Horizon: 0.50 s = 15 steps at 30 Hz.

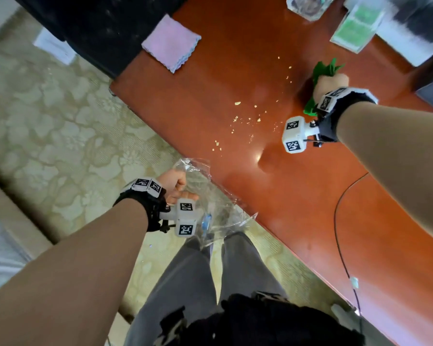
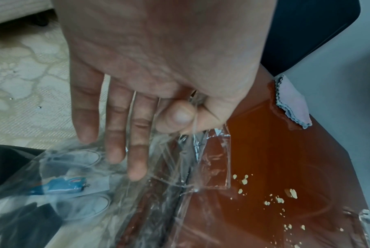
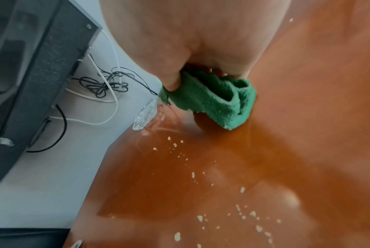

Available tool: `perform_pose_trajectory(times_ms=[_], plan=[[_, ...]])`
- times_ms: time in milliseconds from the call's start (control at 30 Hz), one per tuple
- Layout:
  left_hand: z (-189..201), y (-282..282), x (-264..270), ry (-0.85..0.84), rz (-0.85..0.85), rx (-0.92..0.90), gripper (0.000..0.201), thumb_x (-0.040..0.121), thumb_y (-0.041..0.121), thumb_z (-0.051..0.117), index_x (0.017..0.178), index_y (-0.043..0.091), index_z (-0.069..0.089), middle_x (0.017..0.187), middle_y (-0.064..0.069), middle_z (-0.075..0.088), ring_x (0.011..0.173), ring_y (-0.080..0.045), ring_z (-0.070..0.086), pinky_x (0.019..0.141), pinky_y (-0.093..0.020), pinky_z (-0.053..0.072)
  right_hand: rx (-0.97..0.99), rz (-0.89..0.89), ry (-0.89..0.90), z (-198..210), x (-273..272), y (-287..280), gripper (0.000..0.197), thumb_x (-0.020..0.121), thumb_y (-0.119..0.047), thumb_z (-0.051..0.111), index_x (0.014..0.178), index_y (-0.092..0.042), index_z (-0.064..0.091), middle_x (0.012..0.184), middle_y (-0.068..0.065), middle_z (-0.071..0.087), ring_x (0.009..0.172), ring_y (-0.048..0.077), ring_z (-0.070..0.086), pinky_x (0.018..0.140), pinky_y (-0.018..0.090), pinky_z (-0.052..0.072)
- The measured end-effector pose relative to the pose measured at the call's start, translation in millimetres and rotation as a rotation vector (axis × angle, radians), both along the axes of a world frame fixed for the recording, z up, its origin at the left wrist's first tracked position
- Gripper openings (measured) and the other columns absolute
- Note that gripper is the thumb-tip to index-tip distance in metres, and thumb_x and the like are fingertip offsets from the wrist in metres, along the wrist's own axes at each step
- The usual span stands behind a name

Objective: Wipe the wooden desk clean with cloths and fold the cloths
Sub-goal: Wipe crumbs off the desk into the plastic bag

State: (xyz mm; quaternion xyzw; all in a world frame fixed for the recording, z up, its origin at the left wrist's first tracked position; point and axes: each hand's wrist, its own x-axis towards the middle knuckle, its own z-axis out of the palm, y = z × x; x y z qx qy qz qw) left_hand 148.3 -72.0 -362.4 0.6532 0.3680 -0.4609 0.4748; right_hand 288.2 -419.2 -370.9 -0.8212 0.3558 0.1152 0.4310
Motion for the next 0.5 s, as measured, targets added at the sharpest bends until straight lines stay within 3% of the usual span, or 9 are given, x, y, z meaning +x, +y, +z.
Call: perform_pose_trajectory(times_ms=[67, 133, 233, 267, 333, 400, 467, 500], plan=[[1, 0, 5, 0.022, 0.031, 0.012, 0.043, 0.084, -0.001, 0.032, 0.045, 0.018, 0.027, 0.104, -0.011, 0.05, 0.1, -0.032, 0.07, 0.057, -0.028, 0.04, -0.028, 0.002, -0.001, -9, 13, 4, 0.039, 0.102, -0.024, 0.038, 0.136, -0.008, 0.049, 0.096, -0.005, 0.049, 0.089, 0.017, 0.046, 0.075, 0.025, 0.037], [5, -4, 10, 0.056, 0.056, 0.045, 0.038, 0.087, -0.003, 0.031, 0.055, 0.017, 0.026, 0.096, -0.012, 0.052, 0.108, -0.034, 0.068, 0.059, -0.031, 0.044, -0.038, -0.029, -0.025, -13, 29, 13, 0.037, 0.098, -0.02, 0.041, 0.13, -0.007, 0.056, 0.073, -0.006, 0.047, 0.071, 0.018, 0.048, 0.062, 0.025, 0.035], [3, 0, 15, 0.078, 0.138, 0.072, 0.036, 0.088, -0.002, 0.032, 0.058, 0.016, 0.027, 0.094, -0.015, 0.061, 0.112, -0.034, 0.066, 0.077, -0.036, 0.049, -0.004, -0.033, -0.094, -25, 56, 18, 0.036, 0.096, -0.016, 0.044, 0.126, -0.007, 0.061, 0.064, -0.006, 0.044, 0.054, 0.01, 0.039, 0.045, 0.02, 0.027], [1, 3, 15, 0.08, 0.157, 0.053, 0.032, 0.084, 0.0, 0.036, 0.057, 0.015, 0.029, 0.091, -0.014, 0.063, 0.111, -0.033, 0.066, 0.079, -0.036, 0.05, 0.004, -0.018, -0.104, -25, 62, 19, 0.036, 0.096, -0.016, 0.044, 0.127, -0.008, 0.06, 0.065, -0.006, 0.045, 0.053, 0.008, 0.038, 0.043, 0.018, 0.026], [-4, 10, 12, 0.085, 0.199, 0.007, 0.02, 0.076, 0.007, 0.042, 0.059, 0.015, 0.034, 0.095, -0.012, 0.07, 0.105, -0.029, 0.068, 0.071, -0.033, 0.049, 0.011, 0.039, -0.116, -28, 75, 22, 0.038, 0.097, -0.018, 0.045, 0.131, -0.012, 0.058, 0.074, -0.004, 0.052, 0.054, 0.005, 0.039, 0.044, 0.015, 0.028], [-7, 17, 10, 0.1, 0.21, -0.012, 0.014, 0.07, 0.012, 0.044, 0.061, 0.016, 0.035, 0.101, -0.015, 0.074, 0.099, -0.027, 0.06, 0.065, -0.032, 0.042, 0.01, 0.119, -0.109, -29, 85, 26, 0.04, 0.097, -0.021, 0.045, 0.137, -0.016, 0.053, 0.092, -0.001, 0.057, 0.061, 0.005, 0.046, 0.054, 0.016, 0.036], [-9, 18, 10, 0.111, 0.204, -0.034, 0.013, 0.069, 0.014, 0.044, 0.061, 0.016, 0.033, 0.1, -0.017, 0.075, 0.097, -0.028, 0.056, 0.063, -0.033, 0.04, 0.011, 0.173, -0.098, -30, 91, 27, 0.042, 0.099, -0.023, 0.046, 0.14, -0.018, 0.05, 0.103, -0.002, 0.057, 0.078, 0.01, 0.054, 0.067, 0.019, 0.039], [-10, 18, 11, 0.116, 0.186, -0.038, 0.014, 0.069, 0.015, 0.044, 0.061, 0.017, 0.033, 0.1, -0.016, 0.075, 0.098, -0.028, 0.058, 0.064, -0.033, 0.042, 0.012, 0.19, -0.102, -31, 94, 27, 0.042, 0.099, -0.024, 0.047, 0.14, -0.018, 0.051, 0.103, -0.003, 0.057, 0.081, 0.01, 0.054, 0.065, 0.017, 0.039]])
